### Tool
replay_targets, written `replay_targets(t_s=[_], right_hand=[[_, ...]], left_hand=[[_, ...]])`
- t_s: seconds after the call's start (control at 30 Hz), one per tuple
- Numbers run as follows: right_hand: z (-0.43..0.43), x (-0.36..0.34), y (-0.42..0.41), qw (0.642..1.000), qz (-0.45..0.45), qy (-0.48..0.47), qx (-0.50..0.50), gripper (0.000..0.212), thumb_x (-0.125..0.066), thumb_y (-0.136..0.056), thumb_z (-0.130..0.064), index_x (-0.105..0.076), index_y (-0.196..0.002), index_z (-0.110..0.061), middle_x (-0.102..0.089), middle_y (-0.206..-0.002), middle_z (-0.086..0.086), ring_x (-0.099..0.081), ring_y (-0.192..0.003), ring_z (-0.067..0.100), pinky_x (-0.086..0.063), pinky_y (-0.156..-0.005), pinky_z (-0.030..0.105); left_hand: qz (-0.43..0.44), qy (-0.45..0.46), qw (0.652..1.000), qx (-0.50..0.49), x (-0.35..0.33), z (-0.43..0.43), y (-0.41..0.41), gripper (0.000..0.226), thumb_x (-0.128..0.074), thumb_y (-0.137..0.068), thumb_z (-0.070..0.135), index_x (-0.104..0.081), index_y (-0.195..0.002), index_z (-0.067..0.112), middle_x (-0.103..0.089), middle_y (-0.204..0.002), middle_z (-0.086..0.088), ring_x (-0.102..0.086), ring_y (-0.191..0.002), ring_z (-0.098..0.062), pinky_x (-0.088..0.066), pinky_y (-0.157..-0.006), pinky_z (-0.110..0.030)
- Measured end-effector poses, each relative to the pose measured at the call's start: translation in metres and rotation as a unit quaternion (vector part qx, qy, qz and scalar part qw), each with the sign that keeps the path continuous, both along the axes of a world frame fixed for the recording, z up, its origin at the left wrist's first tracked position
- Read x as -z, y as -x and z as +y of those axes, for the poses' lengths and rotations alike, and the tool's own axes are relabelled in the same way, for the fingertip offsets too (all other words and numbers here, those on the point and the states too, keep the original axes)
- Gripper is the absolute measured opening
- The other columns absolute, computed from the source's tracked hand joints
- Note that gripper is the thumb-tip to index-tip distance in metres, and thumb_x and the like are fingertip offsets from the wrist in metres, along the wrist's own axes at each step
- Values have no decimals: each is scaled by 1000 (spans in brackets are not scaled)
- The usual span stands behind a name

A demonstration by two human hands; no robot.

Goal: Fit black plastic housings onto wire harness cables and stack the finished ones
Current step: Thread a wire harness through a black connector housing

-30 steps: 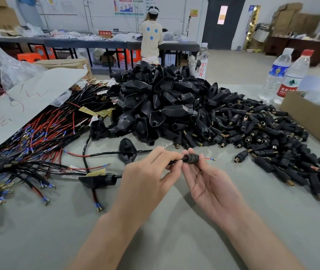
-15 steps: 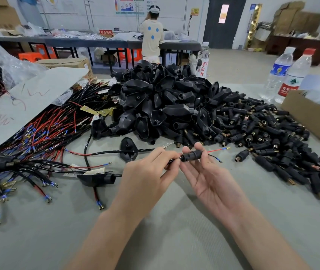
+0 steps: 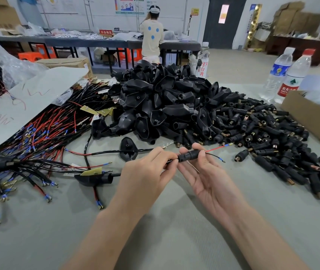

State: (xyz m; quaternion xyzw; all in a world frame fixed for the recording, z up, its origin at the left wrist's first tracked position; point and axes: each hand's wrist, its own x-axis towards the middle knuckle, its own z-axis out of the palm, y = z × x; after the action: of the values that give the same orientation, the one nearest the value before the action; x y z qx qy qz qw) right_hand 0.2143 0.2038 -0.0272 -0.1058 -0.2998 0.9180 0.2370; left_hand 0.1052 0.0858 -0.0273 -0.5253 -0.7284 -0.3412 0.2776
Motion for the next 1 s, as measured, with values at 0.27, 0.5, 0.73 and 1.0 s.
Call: replay_targets(t_s=[0.27, 0.5, 0.73, 1.0], right_hand=[[7, -2, -2, 999, -18, -4, 26, 30, -55, -94, -17, -62, -121, -6, -71, -116, 20, -69, -112, 32, -60, -82, 33], [4, 1, -1, 1000, -17, -16, -3, 28, -54, -96, -17, -63, -119, -6, -70, -114, 20, -70, -109, 32, -60, -82, 35], [9, 2, 0, 999, -26, -16, 22, 29, -58, -91, -20, -67, -116, -10, -72, -116, 16, -71, -107, 28, -60, -80, 35], [6, 4, 2, 999, -26, -40, 7, 31, -60, -92, -23, -67, -121, -13, -70, -121, 15, -68, -113, 32, -59, -88, 39]], left_hand=[[-9, -5, 1000, 12, 0, -1, 3, 5, -66, -92, 23, -68, -91, 18, -44, -70, 22, -33, -55, 2, -36, -50, -16], [-58, -4, 998, 39, 5, 1, 1, 17, -56, -96, 30, -68, -98, 18, -66, -82, 15, -53, -62, -3, -48, -57, -25], [-12, 12, 1000, 6, 6, -2, 8, 3, -70, -90, 19, -68, -90, 17, -64, -74, 13, -47, -74, -9, -40, -69, -24], [-81, 7, 997, 10, 8, 0, 6, 7, -63, -92, 24, -68, -92, 20, -60, -68, 13, -49, -73, -11, -40, -72, -21]])
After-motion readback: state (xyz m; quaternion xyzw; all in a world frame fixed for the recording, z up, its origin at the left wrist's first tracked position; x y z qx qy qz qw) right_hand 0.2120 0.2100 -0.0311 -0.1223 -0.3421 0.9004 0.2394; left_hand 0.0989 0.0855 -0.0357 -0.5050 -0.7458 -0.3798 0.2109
